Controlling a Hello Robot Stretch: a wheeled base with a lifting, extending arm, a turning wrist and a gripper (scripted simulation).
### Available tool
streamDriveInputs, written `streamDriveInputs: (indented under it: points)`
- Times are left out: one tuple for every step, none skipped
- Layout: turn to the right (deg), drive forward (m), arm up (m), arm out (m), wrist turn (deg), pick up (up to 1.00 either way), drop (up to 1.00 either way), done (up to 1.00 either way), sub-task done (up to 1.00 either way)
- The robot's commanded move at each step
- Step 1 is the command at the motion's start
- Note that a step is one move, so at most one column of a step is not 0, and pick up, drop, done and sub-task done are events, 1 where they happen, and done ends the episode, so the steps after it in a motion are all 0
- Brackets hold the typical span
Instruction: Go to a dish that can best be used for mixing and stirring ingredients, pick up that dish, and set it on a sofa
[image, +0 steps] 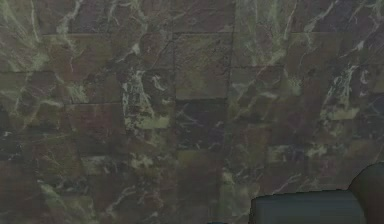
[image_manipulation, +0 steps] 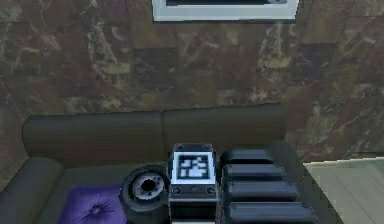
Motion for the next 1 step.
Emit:
streamDriveInputs:
  points:
    - [0.0, 0.00, 0.00, 0.36, 0.0, 0.00, 0.00, 0.00, 0.00]
